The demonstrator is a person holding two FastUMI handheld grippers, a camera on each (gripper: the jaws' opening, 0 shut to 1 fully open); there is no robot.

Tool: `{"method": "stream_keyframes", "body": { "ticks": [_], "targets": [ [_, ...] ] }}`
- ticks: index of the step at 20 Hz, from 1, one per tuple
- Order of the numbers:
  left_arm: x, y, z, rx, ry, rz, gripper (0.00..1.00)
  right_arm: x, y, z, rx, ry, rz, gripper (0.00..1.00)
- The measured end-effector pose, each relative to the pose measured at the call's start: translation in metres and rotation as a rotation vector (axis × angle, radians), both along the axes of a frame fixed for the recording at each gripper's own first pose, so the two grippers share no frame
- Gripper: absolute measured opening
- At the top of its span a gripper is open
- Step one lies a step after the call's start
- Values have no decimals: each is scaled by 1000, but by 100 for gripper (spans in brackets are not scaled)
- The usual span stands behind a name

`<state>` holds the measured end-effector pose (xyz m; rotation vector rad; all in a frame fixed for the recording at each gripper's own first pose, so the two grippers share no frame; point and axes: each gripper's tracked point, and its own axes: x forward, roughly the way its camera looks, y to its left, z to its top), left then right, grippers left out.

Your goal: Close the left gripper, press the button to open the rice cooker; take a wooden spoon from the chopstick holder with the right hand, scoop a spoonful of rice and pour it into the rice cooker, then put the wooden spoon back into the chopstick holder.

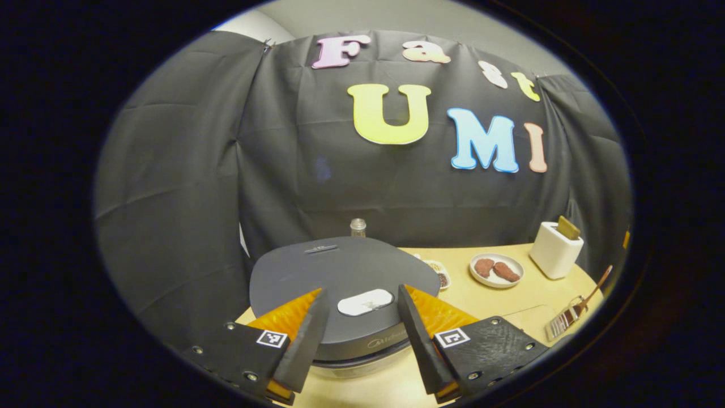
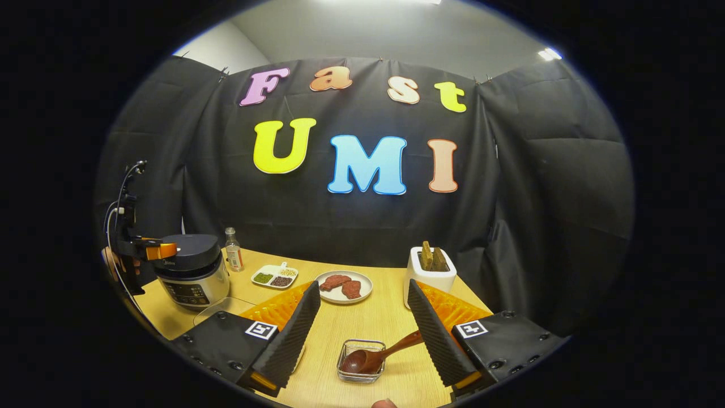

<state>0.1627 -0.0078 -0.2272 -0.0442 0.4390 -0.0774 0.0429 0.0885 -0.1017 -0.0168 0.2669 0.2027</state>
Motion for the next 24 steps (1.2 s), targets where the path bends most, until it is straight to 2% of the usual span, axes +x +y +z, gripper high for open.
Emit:
{"method": "stream_keyframes", "body": {
  "ticks": [4,5,6,7,8,12,13,15,16,19,22,24],
  "targets": [
    [-3,-2,-9,24,-14,1,79,0,2,0,4,6,-1,98],
    [-5,-2,-10,22,-11,6,80,1,2,-2,3,8,-1,94],
    [-5,0,-7,13,-29,14,79,1,3,-2,2,11,-1,99],
    [-5,-1,-8,8,-35,18,79,1,3,-4,2,13,0,94],
    [-8,-1,-9,6,-54,23,79,1,3,-4,2,14,0,98],
    [-9,-1,-13,-11,-109,47,81,3,10,-7,18,32,18,98],
    [-14,-3,-23,-11,-63,47,82,4,12,-9,20,36,20,98],
    [-11,-4,-25,-9,-71,48,83,5,15,-9,23,38,25,99],
    [-12,-2,-20,-8,-83,49,80,5,16,-9,24,39,29,98],
    [-10,-5,-13,43,-84,24,80,8,14,1,27,18,25,99],
    [-12,-6,8,18,-85,29,80,6,1,15,25,-19,14,99],
    [-16,-13,39,4,-136,28,81,4,-11,26,32,-47,5,98]
  ]
}}
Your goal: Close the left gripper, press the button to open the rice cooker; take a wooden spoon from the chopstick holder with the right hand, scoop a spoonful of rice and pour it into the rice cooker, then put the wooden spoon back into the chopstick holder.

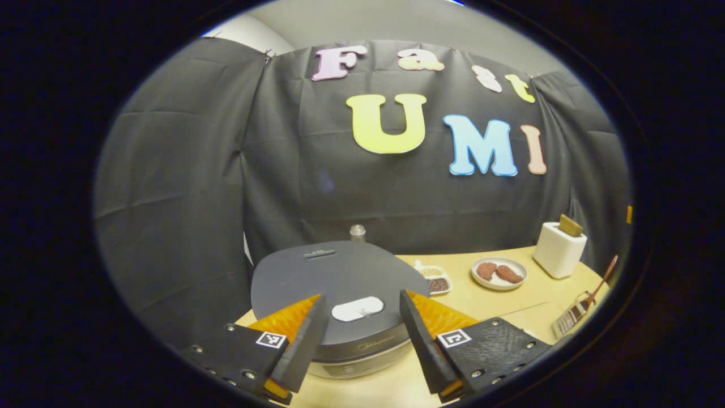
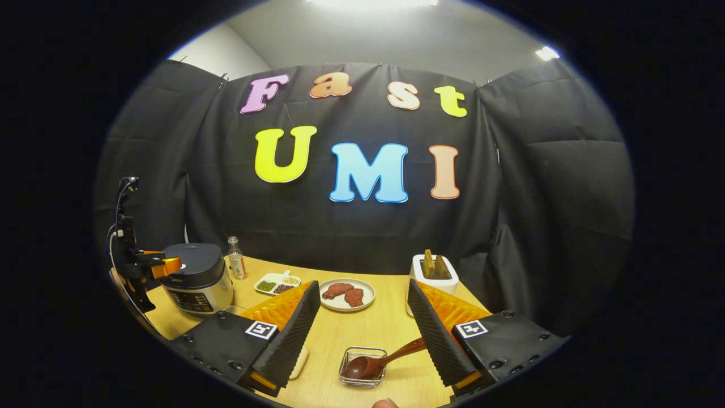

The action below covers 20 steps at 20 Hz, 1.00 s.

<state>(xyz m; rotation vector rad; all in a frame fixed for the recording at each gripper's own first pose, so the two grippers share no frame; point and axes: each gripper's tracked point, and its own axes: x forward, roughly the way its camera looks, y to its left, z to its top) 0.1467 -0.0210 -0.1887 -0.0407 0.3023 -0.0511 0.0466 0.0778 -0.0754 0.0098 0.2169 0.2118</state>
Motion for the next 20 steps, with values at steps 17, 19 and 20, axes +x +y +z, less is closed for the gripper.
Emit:
{"method": "stream_keyframes", "body": {
  "ticks": [17,19,20],
  "targets": [
    [-135,-75,156,21,-206,-77,80,-53,-41,34,56,-98,18,98],
    [-147,-70,155,27,-209,-91,80,-62,-36,36,64,-93,3,98],
    [-153,-67,155,28,-212,-100,80,-66,-34,38,64,-97,-5,98]
  ]
}}
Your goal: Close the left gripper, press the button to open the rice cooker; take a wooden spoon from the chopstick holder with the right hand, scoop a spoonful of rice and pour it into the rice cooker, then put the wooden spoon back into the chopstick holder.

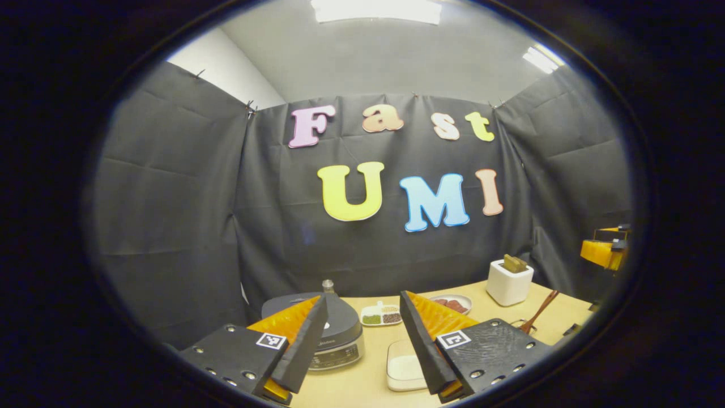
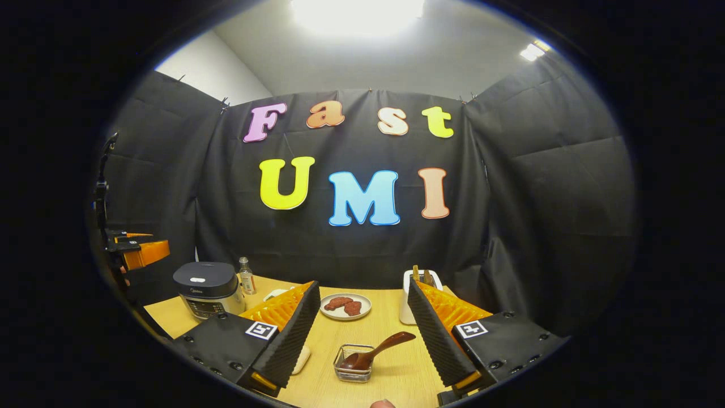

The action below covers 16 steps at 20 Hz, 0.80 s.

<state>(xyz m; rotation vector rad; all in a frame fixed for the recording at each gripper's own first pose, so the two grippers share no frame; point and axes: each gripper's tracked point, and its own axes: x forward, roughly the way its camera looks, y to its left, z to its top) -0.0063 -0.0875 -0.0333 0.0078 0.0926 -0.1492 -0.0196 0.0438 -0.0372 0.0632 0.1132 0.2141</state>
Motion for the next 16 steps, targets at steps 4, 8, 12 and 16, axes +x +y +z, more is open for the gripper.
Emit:
{"method": "stream_keyframes", "body": {
  "ticks": [4,8,12,16],
  "targets": [
    [-25,14,4,6,-8,-26,80,-25,7,11,18,-9,-28,98],
    [-48,23,17,7,-40,-41,82,-45,14,22,12,-30,-34,98],
    [-67,26,25,-4,-58,-54,82,-61,17,31,8,-49,-37,98],
    [-76,31,31,-2,-67,-59,80,-70,19,35,15,-57,-38,98]
  ]
}}
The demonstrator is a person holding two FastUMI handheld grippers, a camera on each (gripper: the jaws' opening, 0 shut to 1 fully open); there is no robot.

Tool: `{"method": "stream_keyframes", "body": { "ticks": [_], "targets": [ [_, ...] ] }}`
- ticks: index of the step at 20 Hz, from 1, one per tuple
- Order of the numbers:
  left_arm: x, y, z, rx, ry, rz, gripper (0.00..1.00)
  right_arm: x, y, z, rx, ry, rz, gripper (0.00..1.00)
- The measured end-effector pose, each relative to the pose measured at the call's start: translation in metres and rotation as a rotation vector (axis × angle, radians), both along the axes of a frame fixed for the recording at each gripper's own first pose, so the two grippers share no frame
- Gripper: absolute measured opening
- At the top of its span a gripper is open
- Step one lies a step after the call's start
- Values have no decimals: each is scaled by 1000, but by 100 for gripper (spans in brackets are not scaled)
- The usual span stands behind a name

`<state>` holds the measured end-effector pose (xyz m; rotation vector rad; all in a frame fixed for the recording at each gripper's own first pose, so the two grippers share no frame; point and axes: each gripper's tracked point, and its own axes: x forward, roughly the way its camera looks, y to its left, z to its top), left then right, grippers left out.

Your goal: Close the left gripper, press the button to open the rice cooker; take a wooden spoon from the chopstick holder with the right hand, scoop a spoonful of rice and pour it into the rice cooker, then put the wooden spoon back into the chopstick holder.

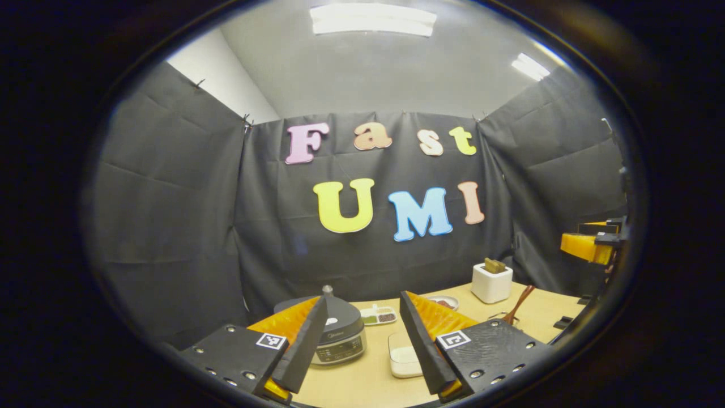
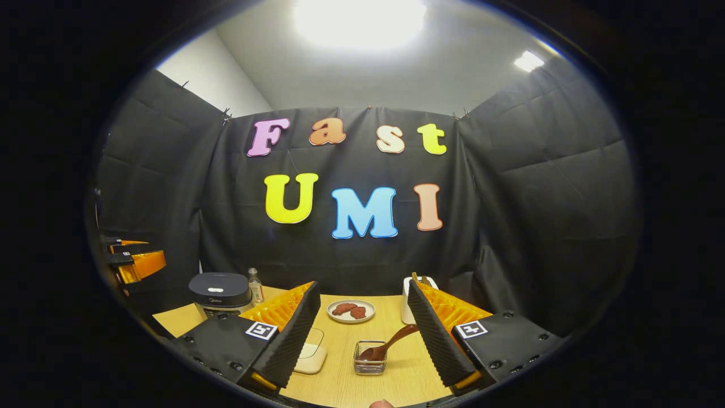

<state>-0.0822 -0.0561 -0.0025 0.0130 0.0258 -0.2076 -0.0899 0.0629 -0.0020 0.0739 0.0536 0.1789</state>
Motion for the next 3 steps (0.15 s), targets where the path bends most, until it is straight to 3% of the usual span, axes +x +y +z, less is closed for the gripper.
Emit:
{"method": "stream_keyframes", "body": {
  "ticks": [3],
  "targets": [
    [-3,0,3,3,-8,1,80,-4,0,2,-2,-4,0,98]
  ]
}}
